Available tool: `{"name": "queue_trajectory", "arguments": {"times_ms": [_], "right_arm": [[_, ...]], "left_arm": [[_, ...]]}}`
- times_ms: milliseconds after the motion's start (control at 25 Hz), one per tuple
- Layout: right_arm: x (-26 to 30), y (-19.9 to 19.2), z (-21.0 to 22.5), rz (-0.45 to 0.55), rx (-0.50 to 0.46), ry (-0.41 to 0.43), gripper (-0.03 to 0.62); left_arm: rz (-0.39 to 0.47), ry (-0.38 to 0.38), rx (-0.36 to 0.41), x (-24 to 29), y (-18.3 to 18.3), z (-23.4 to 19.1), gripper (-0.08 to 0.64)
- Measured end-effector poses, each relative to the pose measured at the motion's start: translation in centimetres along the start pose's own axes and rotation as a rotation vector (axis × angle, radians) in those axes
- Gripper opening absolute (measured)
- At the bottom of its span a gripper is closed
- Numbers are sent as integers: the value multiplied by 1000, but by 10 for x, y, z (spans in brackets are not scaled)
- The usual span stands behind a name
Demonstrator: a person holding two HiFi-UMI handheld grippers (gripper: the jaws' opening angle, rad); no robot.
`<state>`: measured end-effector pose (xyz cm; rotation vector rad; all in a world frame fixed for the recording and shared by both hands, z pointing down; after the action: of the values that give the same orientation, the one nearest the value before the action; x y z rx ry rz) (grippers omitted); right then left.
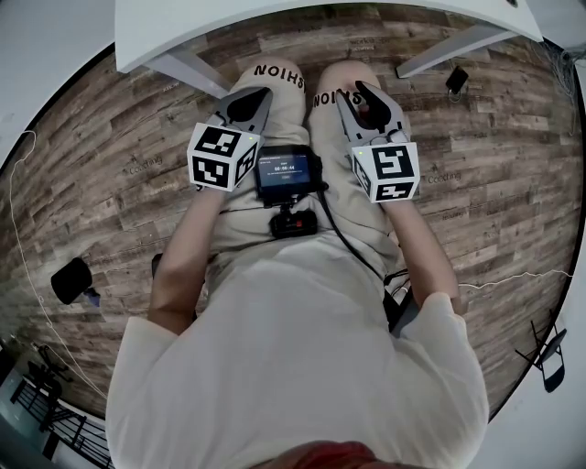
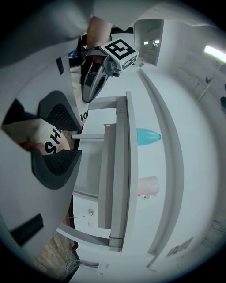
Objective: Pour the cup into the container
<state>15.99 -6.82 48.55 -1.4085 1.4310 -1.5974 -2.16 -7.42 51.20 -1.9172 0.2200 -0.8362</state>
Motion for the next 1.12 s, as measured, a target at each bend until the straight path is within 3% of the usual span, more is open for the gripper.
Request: {"name": "queue_trajectory", "arguments": {"times_ms": [1120], "right_arm": [[0,-1,0,1,4,3,138]], "left_arm": [[1,-1,0,0,0,1,11]]}}
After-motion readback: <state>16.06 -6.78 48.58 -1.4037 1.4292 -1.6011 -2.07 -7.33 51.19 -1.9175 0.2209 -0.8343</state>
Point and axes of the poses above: the fingertips, and each gripper's own axes: x forward along the fingers, z to its right, y out of its top, the point moved 5 cm from there along -x, backward along the fingers, and after that the axes turned 13 degrees about -y, right-handed, at the moved point
